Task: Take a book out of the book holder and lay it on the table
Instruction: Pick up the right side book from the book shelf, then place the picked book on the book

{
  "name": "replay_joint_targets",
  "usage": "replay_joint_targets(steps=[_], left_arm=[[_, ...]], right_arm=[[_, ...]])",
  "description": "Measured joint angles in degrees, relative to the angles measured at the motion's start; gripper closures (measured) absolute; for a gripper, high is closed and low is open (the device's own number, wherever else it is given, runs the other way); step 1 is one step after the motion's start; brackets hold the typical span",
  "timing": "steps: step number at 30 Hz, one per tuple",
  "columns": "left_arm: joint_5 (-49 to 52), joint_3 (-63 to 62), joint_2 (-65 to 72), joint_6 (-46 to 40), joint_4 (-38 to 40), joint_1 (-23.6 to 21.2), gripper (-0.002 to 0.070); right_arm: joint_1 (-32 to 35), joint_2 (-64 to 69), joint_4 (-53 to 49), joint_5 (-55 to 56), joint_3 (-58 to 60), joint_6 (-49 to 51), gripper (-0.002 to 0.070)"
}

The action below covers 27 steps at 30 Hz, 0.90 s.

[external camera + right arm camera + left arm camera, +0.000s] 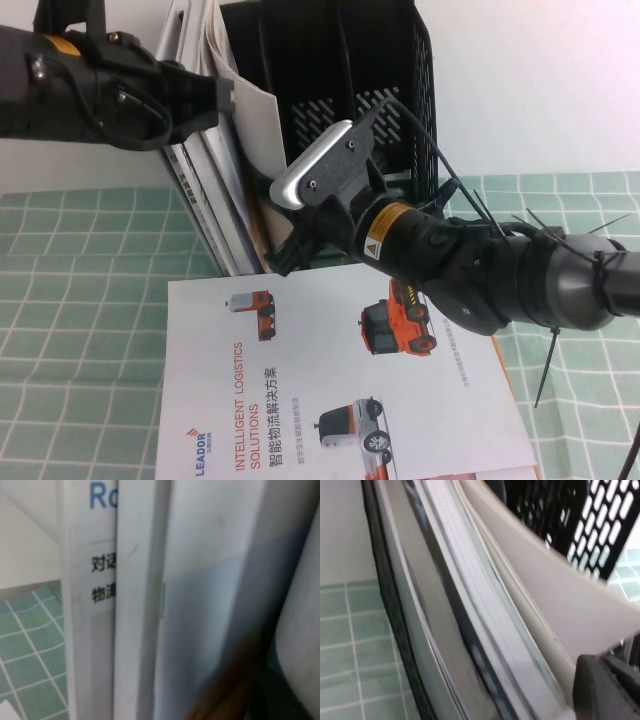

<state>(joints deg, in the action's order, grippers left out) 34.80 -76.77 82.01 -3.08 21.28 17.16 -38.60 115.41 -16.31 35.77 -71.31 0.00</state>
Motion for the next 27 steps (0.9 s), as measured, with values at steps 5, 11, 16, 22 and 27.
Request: replay_joint_targets(steps=[5,11,16,22,27], left_arm=[[3.7,0.6,-3.3,-1.8,-0.1,0.0,0.0678],[5.1,0.8,-11.4,-5.1,-0.1,0.0,0.0678],[5.1,0.8,-19.4,-9.5,-0.6,0.0,0.0678],[4.6,2.3,-28.8,-10.4,-2.9,0.0,0.0678],[-0.5,10.6,-38.8,-10.5,-3.6,0.0,0.0678]], right_arm=[[0.0,-4.0,4.9,0.8,0.0,-6.9,0.0656],[0.0,-13.2,10.4,0.7,0.0,-16.1,0.0662],[0.0,-20.8,10.9,-4.7,0.0,-22.6,0.0666],[0.0,-31.1,5.6,-15.7,0.0,-24.9,0.0667],[0.0,-39.7,0.8,-28.1,0.0,-24.9,0.0668]])
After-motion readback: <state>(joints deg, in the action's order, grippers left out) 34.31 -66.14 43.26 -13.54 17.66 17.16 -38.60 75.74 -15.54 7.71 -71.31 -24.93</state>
